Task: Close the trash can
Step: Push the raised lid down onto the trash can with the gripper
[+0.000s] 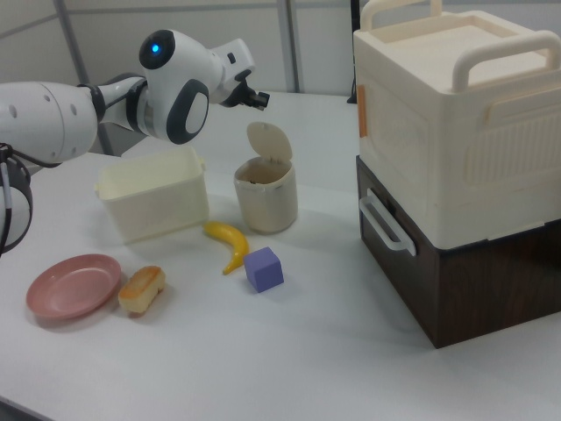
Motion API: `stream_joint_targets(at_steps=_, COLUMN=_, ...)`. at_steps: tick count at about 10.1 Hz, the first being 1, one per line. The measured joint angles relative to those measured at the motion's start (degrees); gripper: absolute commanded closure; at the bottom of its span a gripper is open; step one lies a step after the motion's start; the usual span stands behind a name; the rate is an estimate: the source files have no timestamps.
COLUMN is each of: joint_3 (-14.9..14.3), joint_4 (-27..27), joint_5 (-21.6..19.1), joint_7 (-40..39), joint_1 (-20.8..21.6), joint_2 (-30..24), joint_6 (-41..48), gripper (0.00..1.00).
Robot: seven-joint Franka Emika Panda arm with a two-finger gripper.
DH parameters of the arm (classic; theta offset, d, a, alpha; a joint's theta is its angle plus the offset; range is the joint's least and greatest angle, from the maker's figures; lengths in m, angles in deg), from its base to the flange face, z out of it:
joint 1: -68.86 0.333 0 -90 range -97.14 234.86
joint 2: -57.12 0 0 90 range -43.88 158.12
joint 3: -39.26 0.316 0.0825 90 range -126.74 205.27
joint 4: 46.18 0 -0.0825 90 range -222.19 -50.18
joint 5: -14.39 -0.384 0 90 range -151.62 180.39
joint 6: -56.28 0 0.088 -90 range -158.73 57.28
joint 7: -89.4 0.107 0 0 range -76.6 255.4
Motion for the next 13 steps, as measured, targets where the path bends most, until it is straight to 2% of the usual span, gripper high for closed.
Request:
stream_joint_targets(at_steps=5, joint_3=-0.6, joint_4=0.7, joint_5=0.0, joint_7=0.0, joint_1=0.9, joint_2=2.5, joint_6=0.1, gripper=1.0)
stream_joint_targets(at_steps=10, joint_3=-2.6, joint_4=0.8, joint_5=0.0, joint_7=0.0, joint_1=0.8, joint_2=1.9, joint_6=15.5, gripper=1.0)
stream_joint_targets(at_steps=13, joint_3=-2.6, joint_4=-2.7, joint_5=0.0, joint_7=-0.3, joint_1=0.9, joint_2=2.1, joint_6=17.6, gripper=1.0)
